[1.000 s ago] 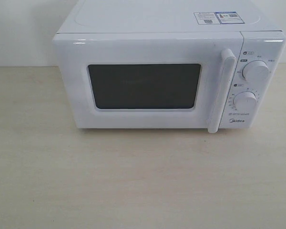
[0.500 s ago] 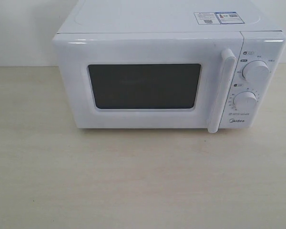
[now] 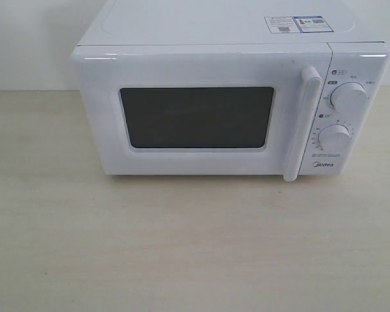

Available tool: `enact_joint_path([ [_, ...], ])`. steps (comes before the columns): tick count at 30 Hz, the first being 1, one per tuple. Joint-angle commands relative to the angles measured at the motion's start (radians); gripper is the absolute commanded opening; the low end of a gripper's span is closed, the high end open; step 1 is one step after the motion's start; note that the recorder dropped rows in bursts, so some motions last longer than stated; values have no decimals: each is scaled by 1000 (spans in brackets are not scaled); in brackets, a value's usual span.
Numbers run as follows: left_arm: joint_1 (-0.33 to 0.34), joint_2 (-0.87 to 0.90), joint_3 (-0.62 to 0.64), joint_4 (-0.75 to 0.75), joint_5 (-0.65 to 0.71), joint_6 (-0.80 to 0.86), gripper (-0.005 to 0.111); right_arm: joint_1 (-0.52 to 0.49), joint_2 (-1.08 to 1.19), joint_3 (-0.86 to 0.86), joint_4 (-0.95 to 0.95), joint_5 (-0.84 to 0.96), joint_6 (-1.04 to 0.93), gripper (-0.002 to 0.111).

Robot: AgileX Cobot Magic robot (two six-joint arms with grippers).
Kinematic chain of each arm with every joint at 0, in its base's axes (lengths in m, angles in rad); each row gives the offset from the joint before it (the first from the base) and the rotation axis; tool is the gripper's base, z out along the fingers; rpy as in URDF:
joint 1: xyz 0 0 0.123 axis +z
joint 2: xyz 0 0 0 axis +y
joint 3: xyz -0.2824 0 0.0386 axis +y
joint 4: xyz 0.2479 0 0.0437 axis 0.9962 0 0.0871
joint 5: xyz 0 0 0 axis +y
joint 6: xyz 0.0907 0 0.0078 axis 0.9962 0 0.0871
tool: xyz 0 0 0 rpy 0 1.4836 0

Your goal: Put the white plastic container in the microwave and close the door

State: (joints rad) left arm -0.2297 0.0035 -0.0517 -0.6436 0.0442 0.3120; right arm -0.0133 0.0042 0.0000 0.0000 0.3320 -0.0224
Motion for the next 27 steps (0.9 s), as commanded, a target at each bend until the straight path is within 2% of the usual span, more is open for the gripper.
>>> enact_joint_path([
  [1,4,-3,52,326,-16,52,4,-6,-4,0,-11,-3,0,0],
  [3,4,-3,52,361,-44,76,4,-6,-4,0,-11,-3,0,0],
  [5,4,-3,52,381,9,98,4,-6,-4,0,-11,-3,0,0],
  [10,4,-3,52,382,38,65,4,-6,-4,0,-11,-3,0,0],
  [11,4,-3,52,382,56,26,4,-6,-4,0,-11,-3,0,0],
  [14,4,-3,52,382,166,-283,4,-6,-4,0,-11,-3,0,0],
  [15,4,-3,52,382,184,-322,4,-6,-4,0,-11,-3,0,0],
  [19,4,-3,52,538,234,-312,4,-6,-4,0,-11,-3,0,0],
  [25,4,-3,52,603,248,-303,4,-6,-4,0,-11,-3,0,0],
  [27,47,-3,52,611,248,-303,4,-6,-4,0,-11,-3,0,0],
])
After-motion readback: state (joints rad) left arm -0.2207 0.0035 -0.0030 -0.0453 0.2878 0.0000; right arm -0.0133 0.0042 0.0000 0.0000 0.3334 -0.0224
